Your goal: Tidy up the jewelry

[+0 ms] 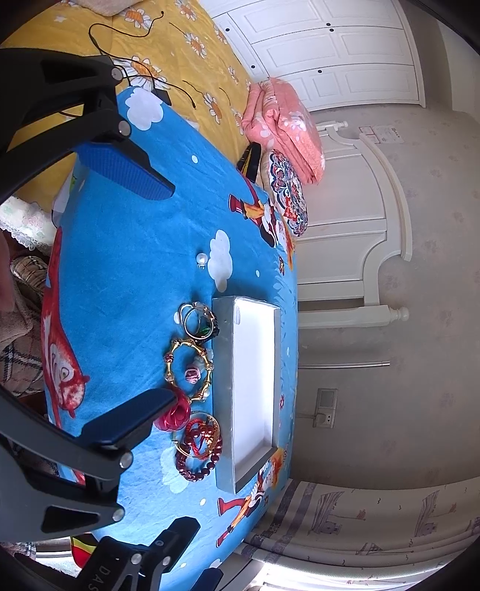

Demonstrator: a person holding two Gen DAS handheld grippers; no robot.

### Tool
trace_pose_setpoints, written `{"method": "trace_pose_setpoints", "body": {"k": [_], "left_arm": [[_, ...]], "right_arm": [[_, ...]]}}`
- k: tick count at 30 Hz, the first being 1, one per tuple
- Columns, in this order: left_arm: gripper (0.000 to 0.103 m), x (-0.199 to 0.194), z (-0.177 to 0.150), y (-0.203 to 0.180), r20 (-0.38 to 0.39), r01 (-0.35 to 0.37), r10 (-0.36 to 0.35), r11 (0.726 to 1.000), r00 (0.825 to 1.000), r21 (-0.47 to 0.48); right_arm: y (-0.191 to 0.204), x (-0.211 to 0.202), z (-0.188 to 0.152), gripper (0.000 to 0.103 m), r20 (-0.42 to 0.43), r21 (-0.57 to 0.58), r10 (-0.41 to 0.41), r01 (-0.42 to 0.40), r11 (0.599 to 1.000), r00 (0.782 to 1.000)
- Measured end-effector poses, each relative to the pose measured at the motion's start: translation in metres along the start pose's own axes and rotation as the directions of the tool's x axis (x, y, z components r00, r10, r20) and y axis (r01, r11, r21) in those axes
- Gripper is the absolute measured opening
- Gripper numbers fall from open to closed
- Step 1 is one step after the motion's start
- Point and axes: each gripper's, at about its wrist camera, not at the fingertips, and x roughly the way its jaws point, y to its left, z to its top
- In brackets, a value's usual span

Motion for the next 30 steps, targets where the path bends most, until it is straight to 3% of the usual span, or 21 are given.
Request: {"method": "trace_pose_setpoints", "body": {"k": [9, 30], "left_arm": [[0.098, -0.0052, 0.0007, 0.0013, 0.018, 0.010, -0.010, 1.000, 1.000, 0.001], [0.098, -0.0007, -0.0010, 0.0040, -0.022, 0.053, -0.053, 0.999, 0.998, -0.011]], "right_arm": [[-0.0011, 0.0006, 0.0001, 0.084, -0.002, 0.004, 0.001, -0.001, 1.000, 1.000], [-0.0033, 0.0014, -0.0006, 0.084, -0.004, 0.010, 0.004, -0.004, 1.000, 1.000]]}}
